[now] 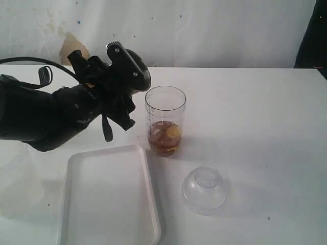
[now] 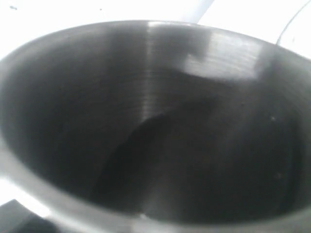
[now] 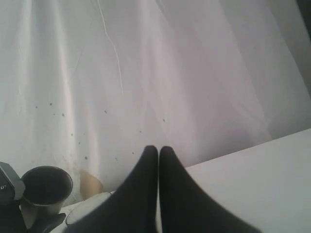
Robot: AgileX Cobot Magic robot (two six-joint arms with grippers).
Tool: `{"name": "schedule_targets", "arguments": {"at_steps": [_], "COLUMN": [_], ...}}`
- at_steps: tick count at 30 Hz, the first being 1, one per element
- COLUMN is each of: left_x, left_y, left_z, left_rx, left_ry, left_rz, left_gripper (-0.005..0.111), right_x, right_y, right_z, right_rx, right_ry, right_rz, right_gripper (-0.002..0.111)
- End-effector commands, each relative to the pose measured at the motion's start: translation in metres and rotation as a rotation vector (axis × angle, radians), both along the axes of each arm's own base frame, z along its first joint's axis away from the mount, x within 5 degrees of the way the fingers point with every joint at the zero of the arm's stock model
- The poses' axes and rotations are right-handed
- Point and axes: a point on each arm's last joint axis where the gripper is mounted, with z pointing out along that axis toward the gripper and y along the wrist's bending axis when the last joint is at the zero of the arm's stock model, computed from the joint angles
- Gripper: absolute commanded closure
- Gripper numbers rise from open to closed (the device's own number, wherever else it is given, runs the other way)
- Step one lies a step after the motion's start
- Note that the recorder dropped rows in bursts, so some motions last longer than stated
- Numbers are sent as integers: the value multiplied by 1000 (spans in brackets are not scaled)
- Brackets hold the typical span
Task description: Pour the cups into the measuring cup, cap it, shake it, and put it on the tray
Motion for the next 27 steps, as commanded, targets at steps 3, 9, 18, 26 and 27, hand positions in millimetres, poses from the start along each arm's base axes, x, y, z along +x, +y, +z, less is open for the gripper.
{"name": "schedule_targets", "arguments": {"at_steps": [3,9,18,26,27], "left_x": [-2,1,23,28,28], "left_y": [-3,1,38,36,33], "left_z": [11,10,5,14,16], "left_rx": [-151,-277,-496,-677,-703], "left_ry": [25,68,235,221,218], "left_rz": [25,78,142,51,22], "left_gripper": [107,107,107,107,107], "right_x": [-1,0,0,0,0], "right_y": [0,0,0,0,0], "right_z": [1,-1,-1,-1,-1], "right_rx": [-1,-1,-1,-1,-1], "right_ry": [-4,14,18,18,18], "right_rz": [1,-2,-2,-2,-2], "right_gripper": [108,108,108,108,108]}}
